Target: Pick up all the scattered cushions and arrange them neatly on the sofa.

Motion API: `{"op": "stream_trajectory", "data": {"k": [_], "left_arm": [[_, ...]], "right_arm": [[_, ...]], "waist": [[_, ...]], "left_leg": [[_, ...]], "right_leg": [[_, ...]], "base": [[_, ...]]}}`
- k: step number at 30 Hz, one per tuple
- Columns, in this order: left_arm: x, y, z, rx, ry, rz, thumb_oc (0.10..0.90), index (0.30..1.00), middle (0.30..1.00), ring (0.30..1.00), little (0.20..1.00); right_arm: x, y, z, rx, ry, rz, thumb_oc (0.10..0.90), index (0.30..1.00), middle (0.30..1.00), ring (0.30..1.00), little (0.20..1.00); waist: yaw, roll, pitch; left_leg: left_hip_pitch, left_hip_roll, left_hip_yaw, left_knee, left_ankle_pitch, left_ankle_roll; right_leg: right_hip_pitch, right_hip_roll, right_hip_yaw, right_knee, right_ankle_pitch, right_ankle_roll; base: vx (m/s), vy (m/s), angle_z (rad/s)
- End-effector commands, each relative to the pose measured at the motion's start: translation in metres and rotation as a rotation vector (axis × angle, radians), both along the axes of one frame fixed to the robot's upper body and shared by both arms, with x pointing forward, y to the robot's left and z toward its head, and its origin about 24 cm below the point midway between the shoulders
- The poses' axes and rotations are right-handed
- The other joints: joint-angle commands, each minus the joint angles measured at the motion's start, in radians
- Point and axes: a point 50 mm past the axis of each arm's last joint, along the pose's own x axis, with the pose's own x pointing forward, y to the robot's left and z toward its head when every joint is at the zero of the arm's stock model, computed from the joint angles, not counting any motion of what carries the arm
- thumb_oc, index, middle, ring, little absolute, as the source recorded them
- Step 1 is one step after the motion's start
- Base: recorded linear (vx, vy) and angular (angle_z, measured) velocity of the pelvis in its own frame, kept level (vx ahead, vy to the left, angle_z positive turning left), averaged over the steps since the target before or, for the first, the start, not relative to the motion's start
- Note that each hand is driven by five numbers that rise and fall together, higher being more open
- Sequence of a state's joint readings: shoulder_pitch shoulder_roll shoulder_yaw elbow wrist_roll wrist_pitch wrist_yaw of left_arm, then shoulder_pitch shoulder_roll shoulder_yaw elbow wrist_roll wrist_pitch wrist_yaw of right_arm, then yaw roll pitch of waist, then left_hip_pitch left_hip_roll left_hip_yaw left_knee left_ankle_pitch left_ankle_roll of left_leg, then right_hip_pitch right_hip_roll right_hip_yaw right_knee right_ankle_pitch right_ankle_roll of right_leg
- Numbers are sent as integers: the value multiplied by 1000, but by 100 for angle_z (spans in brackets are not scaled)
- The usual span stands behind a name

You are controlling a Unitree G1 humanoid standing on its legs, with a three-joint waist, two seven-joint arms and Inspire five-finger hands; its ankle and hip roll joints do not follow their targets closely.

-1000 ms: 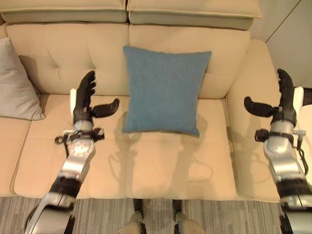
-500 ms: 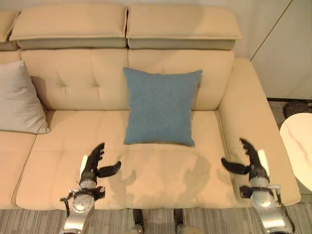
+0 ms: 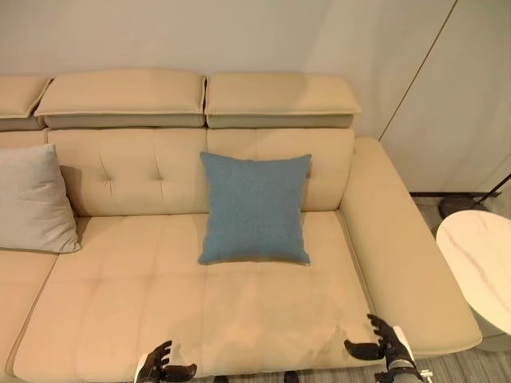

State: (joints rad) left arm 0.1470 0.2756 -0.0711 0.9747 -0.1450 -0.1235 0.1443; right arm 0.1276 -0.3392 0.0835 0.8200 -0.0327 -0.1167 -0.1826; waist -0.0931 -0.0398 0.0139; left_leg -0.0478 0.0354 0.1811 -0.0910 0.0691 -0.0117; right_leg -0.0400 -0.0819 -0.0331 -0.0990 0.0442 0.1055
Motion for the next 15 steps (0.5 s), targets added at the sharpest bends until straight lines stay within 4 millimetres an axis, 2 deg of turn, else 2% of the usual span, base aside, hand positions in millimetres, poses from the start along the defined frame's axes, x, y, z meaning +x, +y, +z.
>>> {"op": "stream_trajectory", "data": {"k": [1,7,8,9,10,11,12,13,14,15], "left_arm": [[30,16,13,77,-94,-6,800,900,900,900,900],[26,20,9,89,-45,-5,800,900,900,900,900],[27,24,11,111,-36,-18,800,900,900,900,900],[31,26,12,123,-39,-28,800,900,900,900,900],[31,26,12,123,-40,-28,800,900,900,900,900],[41,27,16,139,-55,-54,800,900,900,900,900],[45,27,17,144,-64,-61,800,900,900,900,900],[45,27,17,144,-64,-61,800,900,900,900,900],[48,27,18,151,-67,-71,800,900,900,900,900],[51,24,18,145,-73,-73,800,900,900,900,900]], "right_arm": [[24,-8,11,-42,-78,-9,800,900,900,900,900],[16,-1,-3,-22,7,-20,800,900,900,900,900],[20,3,-4,-10,8,-17,800,900,900,900,900],[22,5,-3,-7,2,-11,800,900,900,900,900],[22,5,-3,-7,1,-11,800,900,900,900,900],[24,9,-3,3,-8,-1,800,900,900,900,900],[24,10,-4,6,-2,0,800,900,900,900,900],[24,10,-4,6,-2,0,800,900,900,900,900],[20,11,-6,7,9,-4,800,900,900,900,900],[22,13,-6,14,12,8,800,900,900,900,900]], "waist": [[14,-17,4],[32,-35,30],[34,-37,52],[31,-35,64],[31,-36,64],[22,-32,80],[20,-28,76],[20,-29,76],[19,-29,74],[22,-29,64]], "left_leg": [[68,-12,3,4,-125,-23],[58,-15,-10,4,-120,-6],[48,-9,-21,4,-108,-2],[38,-6,-33,4,-101,0],[37,-6,-33,4,-101,0],[14,-8,-66,13,-85,5],[-4,-5,-78,17,-76,5],[-4,-6,-78,18,-76,5],[-19,-7,-101,22,-68,5],[-33,-4,-123,19,-52,-6]], "right_leg": [[17,20,-41,12,-33,42],[-35,19,-21,85,-22,50],[-75,23,-9,159,-31,58],[-95,29,19,194,-37,64],[-97,29,19,196,-38,64],[-101,63,115,266,-64,59],[-101,74,153,294,-72,52],[-102,73,153,297,-74,52],[-78,78,193,321,-94,45],[-60,82,223,308,-120,21]], "base": [[-37,68,-10],[-85,27,-12],[-198,-20,-27],[-199,-20,-20],[-221,-36,-11],[-207,-49,7],[-206,-49,26],[-143,-72,49],[-127,-112,95],[-127,-111,97]]}}
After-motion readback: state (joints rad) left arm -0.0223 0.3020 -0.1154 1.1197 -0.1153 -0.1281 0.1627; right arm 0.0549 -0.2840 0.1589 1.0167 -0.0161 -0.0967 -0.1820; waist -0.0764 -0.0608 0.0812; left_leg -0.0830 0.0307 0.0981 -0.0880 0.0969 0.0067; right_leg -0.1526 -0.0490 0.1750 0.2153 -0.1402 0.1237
